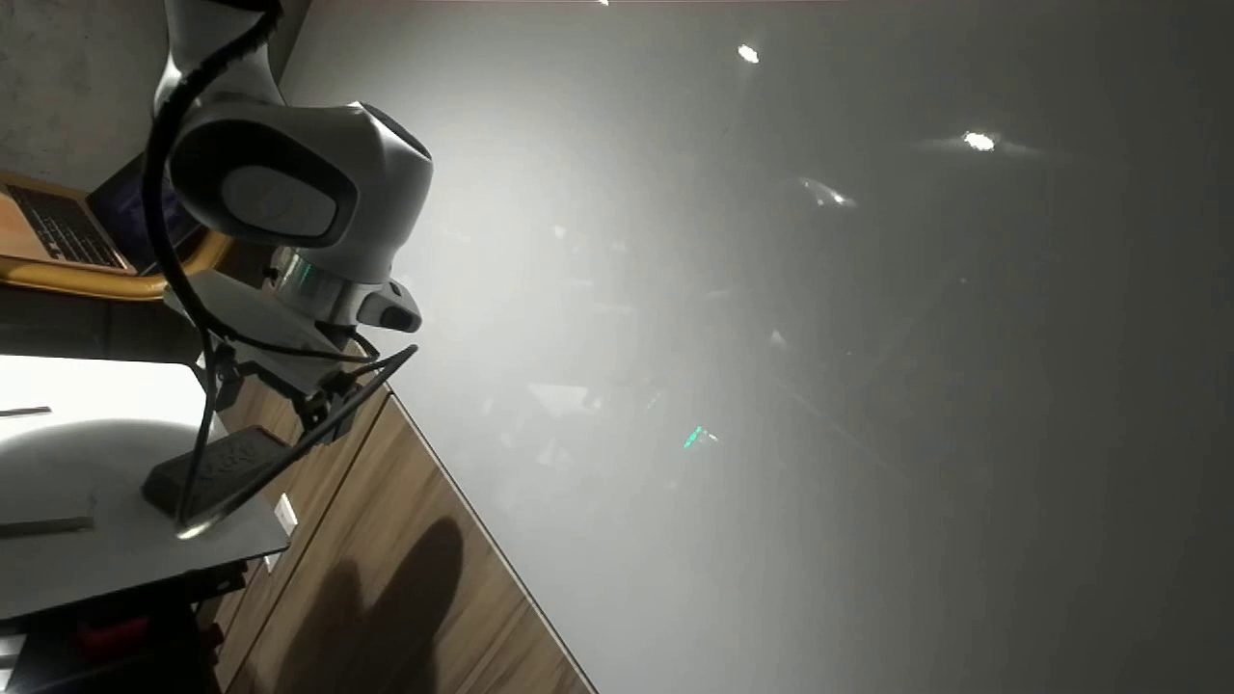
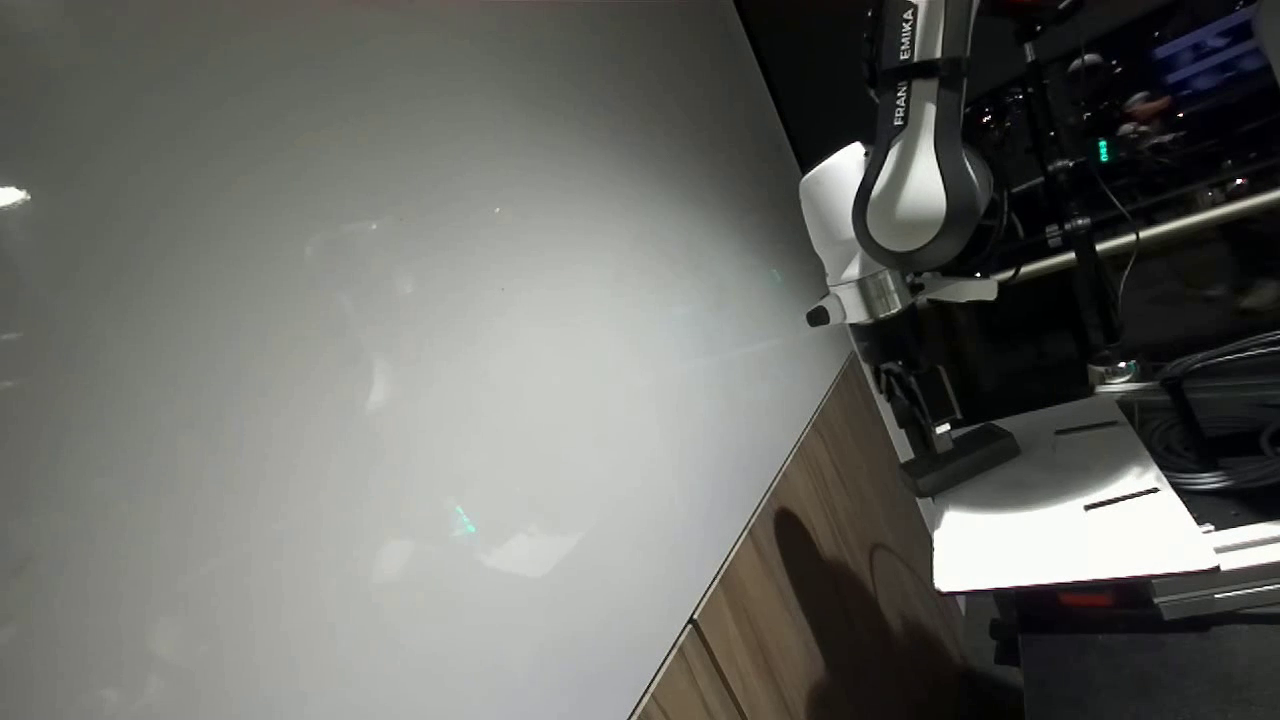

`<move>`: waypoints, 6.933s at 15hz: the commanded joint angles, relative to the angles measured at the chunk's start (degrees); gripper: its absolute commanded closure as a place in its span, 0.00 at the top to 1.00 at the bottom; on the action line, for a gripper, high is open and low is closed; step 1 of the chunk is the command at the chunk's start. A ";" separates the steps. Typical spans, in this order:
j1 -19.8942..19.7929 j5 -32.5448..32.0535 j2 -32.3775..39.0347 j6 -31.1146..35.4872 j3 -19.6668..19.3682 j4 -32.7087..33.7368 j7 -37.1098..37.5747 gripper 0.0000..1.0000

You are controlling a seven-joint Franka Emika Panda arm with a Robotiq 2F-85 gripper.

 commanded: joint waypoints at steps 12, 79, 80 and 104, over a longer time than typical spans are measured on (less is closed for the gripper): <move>-2.43 -0.75 4.93 3.20 1.59 0.03 -0.17 0.53; 6.42 8.11 -25.25 -26.67 -1.25 4.85 14.81 1.00; 6.35 7.60 -26.82 -29.37 -1.96 5.37 14.16 1.00; 5.77 6.61 -29.24 -33.55 -3.33 5.62 14.45 1.00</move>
